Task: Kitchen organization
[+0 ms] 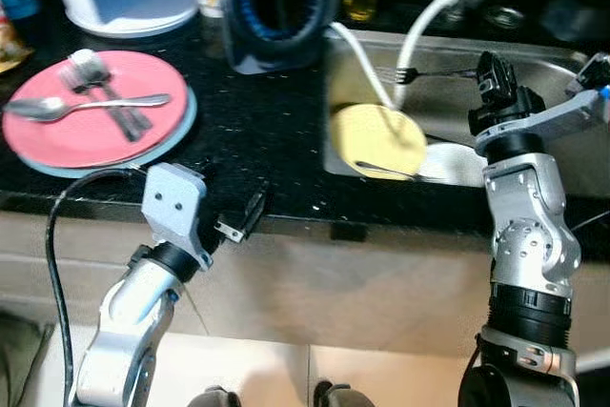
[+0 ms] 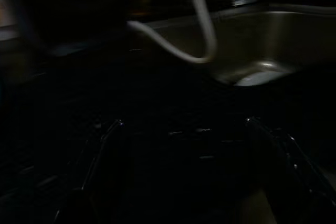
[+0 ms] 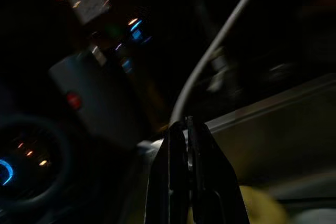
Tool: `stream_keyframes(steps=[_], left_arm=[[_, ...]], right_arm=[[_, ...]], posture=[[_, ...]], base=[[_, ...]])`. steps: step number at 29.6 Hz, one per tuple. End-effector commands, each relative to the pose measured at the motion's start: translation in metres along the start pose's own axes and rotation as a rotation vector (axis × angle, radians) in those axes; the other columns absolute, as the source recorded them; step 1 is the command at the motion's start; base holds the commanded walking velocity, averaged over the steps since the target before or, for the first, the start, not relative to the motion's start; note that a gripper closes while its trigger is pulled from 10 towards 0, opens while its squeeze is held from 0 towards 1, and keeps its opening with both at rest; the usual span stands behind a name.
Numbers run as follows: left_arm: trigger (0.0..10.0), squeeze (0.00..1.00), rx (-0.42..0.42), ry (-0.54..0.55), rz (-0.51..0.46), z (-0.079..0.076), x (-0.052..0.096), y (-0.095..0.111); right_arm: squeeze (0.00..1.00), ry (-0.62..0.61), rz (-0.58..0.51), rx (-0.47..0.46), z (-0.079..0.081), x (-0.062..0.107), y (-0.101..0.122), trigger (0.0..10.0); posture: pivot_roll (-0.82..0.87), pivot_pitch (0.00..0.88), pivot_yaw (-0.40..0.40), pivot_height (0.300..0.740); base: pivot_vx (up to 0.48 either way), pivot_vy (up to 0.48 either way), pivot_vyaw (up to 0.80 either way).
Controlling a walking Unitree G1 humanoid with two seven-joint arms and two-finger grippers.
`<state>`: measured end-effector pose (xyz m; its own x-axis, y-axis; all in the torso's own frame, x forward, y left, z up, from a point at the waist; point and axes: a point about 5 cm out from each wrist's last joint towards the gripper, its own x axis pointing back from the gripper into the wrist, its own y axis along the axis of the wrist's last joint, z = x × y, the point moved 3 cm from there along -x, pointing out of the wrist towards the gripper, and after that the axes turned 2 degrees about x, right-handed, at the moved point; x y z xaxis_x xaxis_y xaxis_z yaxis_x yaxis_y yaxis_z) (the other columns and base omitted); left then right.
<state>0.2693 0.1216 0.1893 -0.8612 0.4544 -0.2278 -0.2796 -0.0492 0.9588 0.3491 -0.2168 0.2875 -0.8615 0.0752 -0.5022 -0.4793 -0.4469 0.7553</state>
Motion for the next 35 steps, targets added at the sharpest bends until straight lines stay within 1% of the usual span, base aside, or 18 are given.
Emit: stream_keyframes(steps=[1,2,3,4,5,6,10,12,14,16,20,21,22,23,27,30,32,35], left_arm=[[10.0,0.00,-0.043,-0.028,0.013,-0.005,-0.002,-0.002],[10.0,0.00,-0.069,-0.016,-0.010,-0.004,-0.004,0.004],[10.0,0.00,-0.166,0.009,-0.067,0.001,-0.008,0.019],[10.0,0.00,-0.196,0.019,-0.086,0.002,-0.009,0.024],[10.0,0.00,-0.196,0.019,-0.086,0.002,-0.009,0.024],[10.0,0.00,-0.257,0.055,-0.147,0.008,-0.013,0.041],[10.0,0.00,-0.325,0.096,-0.220,0.014,-0.018,0.062],[10.0,0.00,-0.347,0.117,-0.252,0.015,-0.019,0.071],[10.0,0.00,-0.352,0.140,-0.257,0.017,-0.019,0.073],[10.0,0.00,-0.345,0.158,-0.235,0.019,-0.017,0.067],[10.0,0.00,-0.341,0.175,-0.206,0.019,-0.014,0.059],[10.0,0.00,-0.338,0.183,-0.206,0.020,-0.014,0.059],[10.0,0.00,-0.338,0.183,-0.206,0.020,-0.014,0.059],[10.0,0.00,-0.335,0.188,-0.206,0.020,-0.013,0.060],[10.0,0.00,-0.355,0.229,-0.223,0.025,-0.008,0.071],[10.0,0.00,-0.359,0.240,-0.223,0.026,-0.005,0.074],[10.0,0.00,-0.363,0.249,-0.216,0.025,0.001,0.075],[10.0,0.00,-0.369,0.247,-0.197,0.023,0.005,0.076]], right_arm=[[0.00,-0.018,-0.024,0.005,-0.004,0.001,0.004,10.0],[0.00,-0.016,-0.028,0.008,-0.004,0.001,0.004,10.0],[0.00,-0.007,-0.031,0.012,-0.003,0.002,0.003,10.0],[0.00,-0.003,-0.030,0.013,-0.002,0.002,0.002,10.0],[0.00,-0.003,-0.030,0.013,-0.002,0.002,0.002,10.0],[0.00,0.014,-0.022,0.018,0.001,0.003,-0.001,10.0],[0.00,0.024,-0.013,0.022,0.004,0.002,-0.004,10.0],[0.00,0.026,0.000,0.052,0.004,0.001,-0.007,10.0],[0.00,0.029,0.020,0.106,0.006,0.001,-0.011,10.0],[0.00,0.035,0.026,0.148,0.008,-0.001,-0.013,10.0],[0.00,0.047,0.026,0.194,0.014,-0.004,-0.015,10.0],[0.00,0.056,0.029,0.233,0.018,-0.007,-0.017,10.0],[0.00,0.056,0.029,0.233,0.018,-0.007,-0.017,10.0],[0.00,0.064,0.030,0.261,0.021,-0.008,-0.019,10.0],[0.00,0.092,0.046,0.383,0.034,-0.018,-0.028,10.0],[0.00,0.100,0.045,0.413,0.037,-0.021,-0.028,10.0],[0.00,0.103,0.037,0.481,0.038,-0.025,-0.025,10.0],[0.00,0.075,0.033,0.631,0.033,-0.033,-0.021,10.0]], posture=[[0.11,0.137,-0.042,0.740],[0.11,0.137,-0.042,0.740],[0.11,0.139,-0.043,0.740],[0.11,0.140,-0.044,0.740],[0.11,0.140,-0.044,0.740],[0.11,0.140,-0.044,0.740],[0.11,0.140,-0.047,0.740],[0.11,0.140,-0.048,0.740],[0.11,0.143,-0.048,0.740],[0.12,0.142,-0.051,0.740],[0.12,0.153,-0.059,0.740],[0.12,0.155,-0.061,0.740],[0.12,0.155,-0.061,0.740],[0.12,0.157,-0.062,0.740],[0.13,0.193,-0.081,0.740],[0.13,0.217,-0.085,0.740],[0.12,0.243,-0.093,0.740],[0.12,0.290,-0.100,0.740]], base=[[0.000,0.000,-0.80],[0.000,0.000,0.00],[0.000,0.000,0.00],[0.000,0.000,0.00],[0.000,0.000,0.00],[0.000,0.000,0.00],[0.000,0.000,0.00],[0.000,0.000,0.00],[0.000,0.000,0.00],[0.000,0.000,0.00],[0.000,0.000,0.00],[0.000,0.000,0.00],[0.000,0.000,0.00],[0.000,0.000,0.00],[0.000,0.000,0.00],[0.000,0.000,0.00],[0.000,0.000,0.00],[0.000,0.000,0.00]])
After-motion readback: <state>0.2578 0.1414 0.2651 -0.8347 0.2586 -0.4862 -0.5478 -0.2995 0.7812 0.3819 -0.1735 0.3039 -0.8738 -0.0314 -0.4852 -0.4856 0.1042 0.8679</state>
